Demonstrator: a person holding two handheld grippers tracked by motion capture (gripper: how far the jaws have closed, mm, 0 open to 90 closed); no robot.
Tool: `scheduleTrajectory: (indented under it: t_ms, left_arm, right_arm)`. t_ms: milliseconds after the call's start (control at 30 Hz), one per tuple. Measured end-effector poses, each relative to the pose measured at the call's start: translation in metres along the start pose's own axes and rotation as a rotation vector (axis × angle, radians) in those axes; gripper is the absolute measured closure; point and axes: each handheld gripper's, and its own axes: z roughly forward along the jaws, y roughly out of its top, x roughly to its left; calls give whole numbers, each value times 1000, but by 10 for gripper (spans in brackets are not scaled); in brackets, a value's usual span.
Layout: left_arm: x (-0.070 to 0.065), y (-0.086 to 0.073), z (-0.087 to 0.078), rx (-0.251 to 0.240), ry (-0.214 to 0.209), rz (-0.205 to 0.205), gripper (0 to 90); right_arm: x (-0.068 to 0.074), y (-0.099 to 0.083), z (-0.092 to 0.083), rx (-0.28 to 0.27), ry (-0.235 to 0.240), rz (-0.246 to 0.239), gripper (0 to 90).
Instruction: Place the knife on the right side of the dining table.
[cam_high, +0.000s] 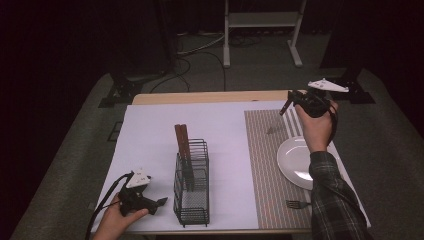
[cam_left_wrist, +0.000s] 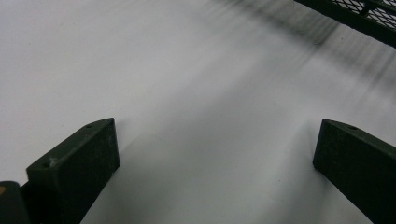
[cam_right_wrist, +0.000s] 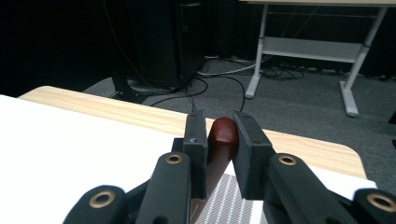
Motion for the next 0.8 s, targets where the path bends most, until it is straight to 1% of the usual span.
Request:
scheduleTrajectory:
  t_ms: [133, 167, 233, 467, 800]
  left_arm:
    - [0, 0, 0, 0, 0, 0, 0]
    - [0, 0, 0, 0, 0, 0, 0]
    - [0, 0, 0, 0, 0, 0, 0]
    - [0, 0, 0, 1, 0, 1, 0]
    - [0, 0, 0, 1, 0, 0, 0]
  right_arm:
    - [-7, -3, -2, 5, -21, 4, 736]
    - [-7, -3, -2, 5, -21, 4, 736]
    - [-13, -6, -3, 10, -36, 12, 726]
    - [-26, -14, -5, 23, -68, 44, 699]
    - [-43, -25, -6, 53, -99, 77, 654]
